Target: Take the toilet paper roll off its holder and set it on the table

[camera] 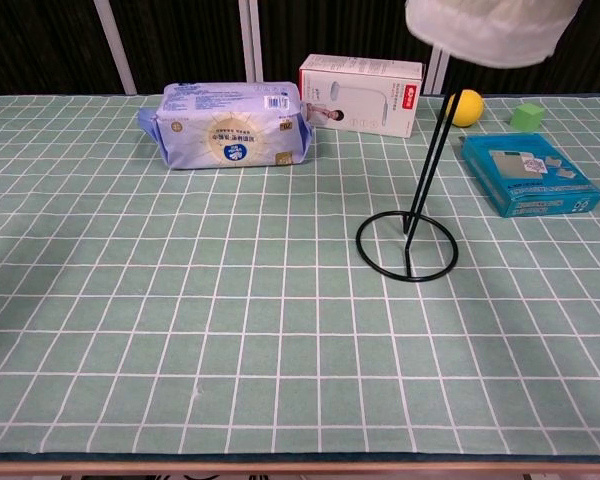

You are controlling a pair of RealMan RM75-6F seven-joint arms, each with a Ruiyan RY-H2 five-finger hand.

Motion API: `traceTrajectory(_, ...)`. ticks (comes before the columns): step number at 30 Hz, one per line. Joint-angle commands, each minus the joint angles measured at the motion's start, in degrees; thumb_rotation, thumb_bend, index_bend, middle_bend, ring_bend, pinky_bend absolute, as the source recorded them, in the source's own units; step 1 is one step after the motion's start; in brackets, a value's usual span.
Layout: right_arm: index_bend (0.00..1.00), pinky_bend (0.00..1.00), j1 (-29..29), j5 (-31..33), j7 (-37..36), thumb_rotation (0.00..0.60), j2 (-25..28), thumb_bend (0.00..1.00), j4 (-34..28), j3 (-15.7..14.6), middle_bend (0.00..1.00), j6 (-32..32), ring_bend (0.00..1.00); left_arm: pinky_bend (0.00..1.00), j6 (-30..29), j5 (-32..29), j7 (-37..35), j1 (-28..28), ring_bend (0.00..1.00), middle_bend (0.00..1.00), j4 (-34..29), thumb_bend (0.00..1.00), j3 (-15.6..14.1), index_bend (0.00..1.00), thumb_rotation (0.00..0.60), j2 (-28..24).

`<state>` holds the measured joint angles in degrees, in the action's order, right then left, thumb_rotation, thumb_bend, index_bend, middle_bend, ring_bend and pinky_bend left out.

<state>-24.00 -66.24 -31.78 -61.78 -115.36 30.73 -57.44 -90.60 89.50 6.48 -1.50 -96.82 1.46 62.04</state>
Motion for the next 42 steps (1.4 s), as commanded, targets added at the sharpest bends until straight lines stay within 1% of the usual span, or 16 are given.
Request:
traceTrajectory(1,0.40,0.19,2.1,2.4,-1.5,0.600,7.1,0.00,-4.9,4.5,0.33,-1.6,0.42,0.01,0.1,-0.1,0.0,0.0,0.00,0.00,0.0,0.25,0.0,0.08,0.600,-0.1)
traceTrajectory(4,0.40,0.19,1.8,4.3,-1.3,0.600,9.8,0.00,-4.9,6.3,0.33,-1.9,0.42,0.01,0.1,-0.1,0.1,0.0,0.00,0.00,-0.1,0.25,0.0,0.08,0.600,0.0)
traceTrajectory(6,0.40,0.19,1.3,5.6,-0.8,0.600,11.0,0.00,-4.0,6.8,0.33,-1.8,0.42,0.01,0.1,-0.1,0.2,0.0,0.00,0.00,-0.1,0.25,0.0,0.08,0.600,0.0)
traceTrajectory(9,0.40,0.17,0.5,7.4,-0.2,0.600,11.7,0.00,-1.0,6.5,0.33,-1.0,0.42,0.01,0.1,-0.2,0.3,0.1,0.00,0.00,-0.2,0.25,0.0,0.08,0.600,0.0)
traceTrajectory(12,0.40,0.15,0.6,7.2,-3.1,0.600,12.1,0.00,2.7,5.2,0.33,1.8,0.42,0.01,0.0,-0.2,0.3,0.1,0.00,0.00,-0.2,0.25,0.0,0.08,0.600,0.0)
traceTrajectory(15,0.40,0.15,1.7,4.0,-6.5,0.600,12.0,0.00,7.3,2.8,0.33,4.1,0.42,0.01,-0.2,-0.2,0.0,0.2,0.00,0.00,-0.2,0.25,0.1,0.08,0.600,-0.3)
traceTrajectory(18,0.40,0.15,3.4,-0.8,-7.5,0.600,11.0,0.00,11.4,-0.7,0.33,3.2,0.42,0.01,-0.6,-0.5,-0.4,0.4,0.00,0.00,-0.2,0.25,0.3,0.08,0.600,-0.5)
traceTrajectory(22,0.40,0.15,5.9,-7.2,-10.7,0.600,10.0,0.00,14.9,-5.2,0.33,1.8,0.42,0.01,-0.5,-0.6,-0.8,0.4,0.00,0.00,-0.2,0.25,0.3,0.08,0.600,-0.6)
traceTrajectory(27,0.40,0.15,8.4,-14.3,-15.7,0.600,10.4,0.00,17.0,-10.8,0.33,0.9,0.42,0.01,-0.2,-0.4,-0.7,0.3,0.00,0.00,-0.2,0.25,0.2,0.08,0.600,-0.6)
traceTrajectory(30,0.40,0.15,9.8,-18.6,-20.4,0.600,10.8,0.00,17.5,-13.7,0.33,-0.5,0.42,0.01,-0.3,-0.3,-0.7,0.3,0.00,0.00,-0.2,0.25,0.2,0.08,0.600,-0.6)
traceTrajectory(32,0.41,0.15,10.4,-21.9,-25.0,0.600,10.8,0.00,17.7,-16.3,0.33,-1.2,0.42,0.01,-0.4,-0.3,-0.8,0.3,0.00,0.00,-0.2,0.25,0.3,0.08,0.600,-0.6)
traceTrajectory(35,0.41,0.15,10.4,-25.4,-28.1,0.600,10.0,0.00,18.2,-19.4,0.33,-1.4,0.42,0.01,-0.3,-0.4,-0.7,0.3,0.00,0.00,-0.1,0.25,0.3,0.08,0.600,-0.6)
traceTrajectory(38,0.41,0.15,10.1,-27.6,-27.9,0.600,7.8,0.00,18.7,-21.5,0.33,-1.6,0.42,0.01,0.0,-0.4,-0.6,0.2,0.00,0.00,-0.2,0.25,0.2,0.08,0.600,-0.5)
traceTrajectory(42,0.41,0.15,9.8,-28.6,-25.8,0.600,1.1,0.00,20.4,-24.2,0.33,-3.0,0.40,0.01,-0.4,-0.2,-0.9,0.3,0.00,0.00,-0.1,0.25,0.2,0.08,0.600,-0.6)
